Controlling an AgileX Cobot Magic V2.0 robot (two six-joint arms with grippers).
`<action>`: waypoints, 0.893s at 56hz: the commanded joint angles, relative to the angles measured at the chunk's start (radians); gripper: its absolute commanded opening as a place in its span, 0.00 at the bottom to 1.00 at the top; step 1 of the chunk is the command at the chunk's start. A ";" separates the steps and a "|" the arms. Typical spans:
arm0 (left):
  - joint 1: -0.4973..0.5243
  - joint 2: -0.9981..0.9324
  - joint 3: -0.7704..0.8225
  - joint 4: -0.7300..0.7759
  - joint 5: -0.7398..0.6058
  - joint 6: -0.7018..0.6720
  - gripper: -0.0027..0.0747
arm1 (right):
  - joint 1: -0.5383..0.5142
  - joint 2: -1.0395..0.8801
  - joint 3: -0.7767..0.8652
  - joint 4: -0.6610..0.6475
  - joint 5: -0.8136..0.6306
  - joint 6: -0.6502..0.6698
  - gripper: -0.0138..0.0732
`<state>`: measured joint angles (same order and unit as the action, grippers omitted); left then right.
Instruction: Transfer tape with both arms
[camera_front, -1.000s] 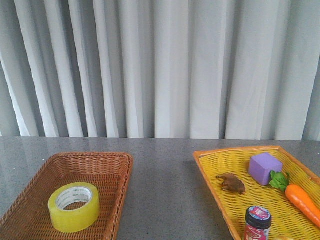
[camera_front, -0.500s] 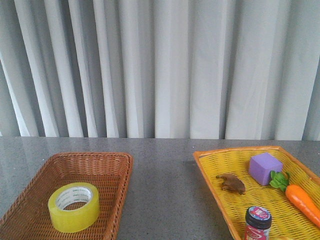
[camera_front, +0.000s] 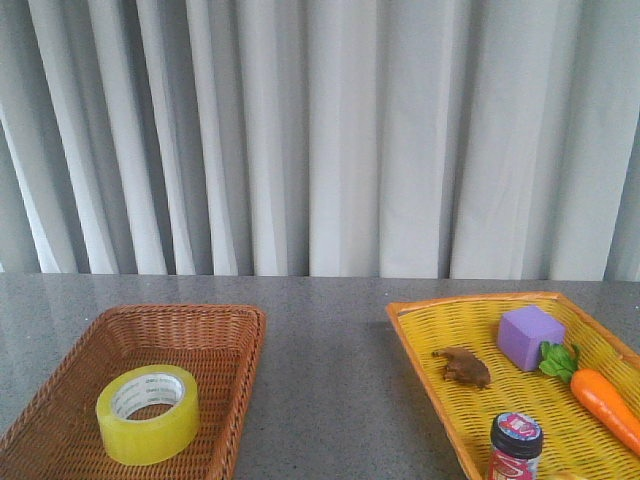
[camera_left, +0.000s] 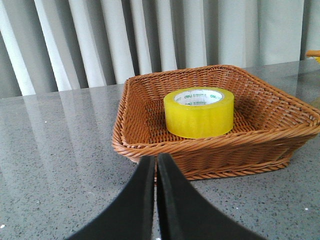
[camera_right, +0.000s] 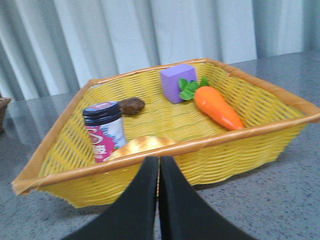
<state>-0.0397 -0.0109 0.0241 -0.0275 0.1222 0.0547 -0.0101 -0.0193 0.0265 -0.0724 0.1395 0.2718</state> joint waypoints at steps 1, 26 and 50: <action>0.001 -0.016 -0.008 -0.005 -0.079 -0.012 0.03 | -0.034 -0.003 0.004 -0.001 -0.071 0.002 0.15; 0.001 -0.016 -0.008 -0.005 -0.079 -0.012 0.03 | -0.054 -0.003 0.004 0.002 -0.070 0.020 0.15; 0.001 -0.016 -0.008 -0.005 -0.079 -0.012 0.03 | -0.054 -0.003 0.004 0.002 -0.070 0.020 0.15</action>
<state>-0.0397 -0.0109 0.0241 -0.0275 0.1222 0.0547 -0.0586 -0.0193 0.0265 -0.0675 0.1424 0.2938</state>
